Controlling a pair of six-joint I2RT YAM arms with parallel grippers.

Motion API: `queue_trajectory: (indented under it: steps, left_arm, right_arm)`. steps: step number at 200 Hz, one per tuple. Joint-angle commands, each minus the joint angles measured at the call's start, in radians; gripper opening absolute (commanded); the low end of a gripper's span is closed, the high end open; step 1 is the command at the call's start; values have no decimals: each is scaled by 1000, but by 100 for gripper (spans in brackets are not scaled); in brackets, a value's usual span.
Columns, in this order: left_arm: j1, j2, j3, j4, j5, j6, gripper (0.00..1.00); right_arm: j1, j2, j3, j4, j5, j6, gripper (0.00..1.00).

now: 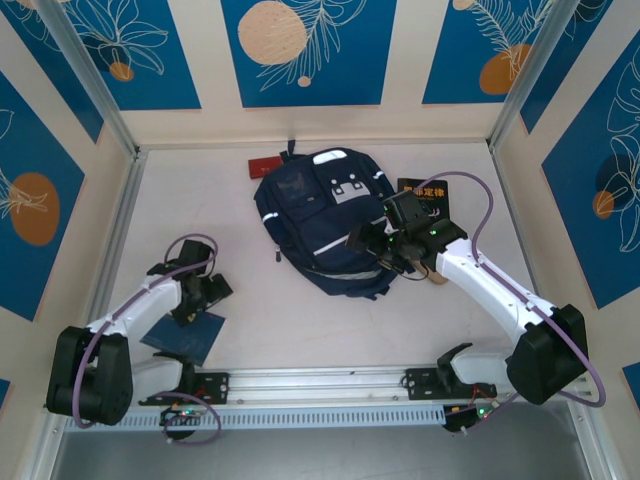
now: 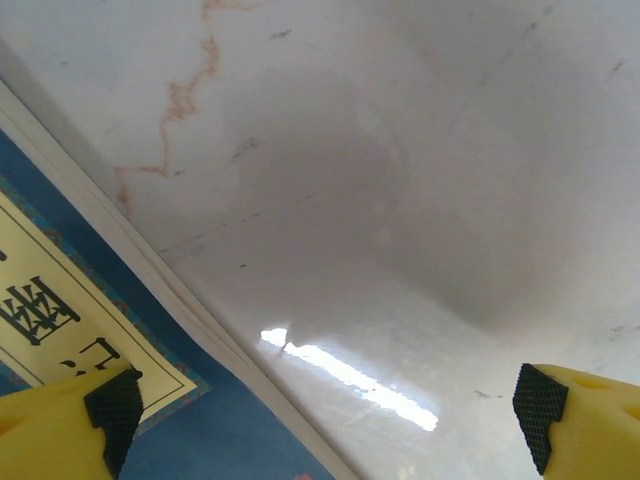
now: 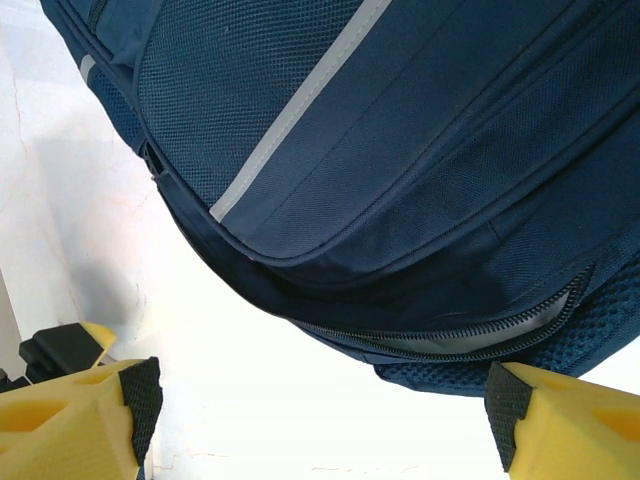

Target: Pack books, pencil case, and school supplies into a backpack

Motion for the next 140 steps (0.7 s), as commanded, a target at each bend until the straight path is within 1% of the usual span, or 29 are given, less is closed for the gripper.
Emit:
queue_trajectory:
  steps: [1, 13, 33, 78, 102, 122, 140]
  left_arm:
    - [-5, 51, -30, 109, 172, 10, 97]
    - [-19, 75, -24, 138, 206, 18, 96]
    - [-69, 111, -1, 186, 249, 12, 95]
    - [-251, 224, 127, 223, 235, -36, 95]
    - [-333, 303, 196, 256, 265, -52, 94]
    - [-365, 346, 246, 309, 334, -28, 92]
    - [-367, 355, 281, 308, 348, 3, 91]
  right_arm:
    - [5, -9, 18, -23, 20, 5, 86]
    - [5, -7, 19, -21, 19, 4, 86]
    - [5, -3, 21, -23, 19, 4, 86]
    - [5, -6, 9, -24, 26, 15, 85]
    - [5, -6, 3, -25, 29, 16, 85]
    - [7, 0, 0, -20, 19, 3, 85]
    - [34, 18, 16, -12, 14, -37, 82]
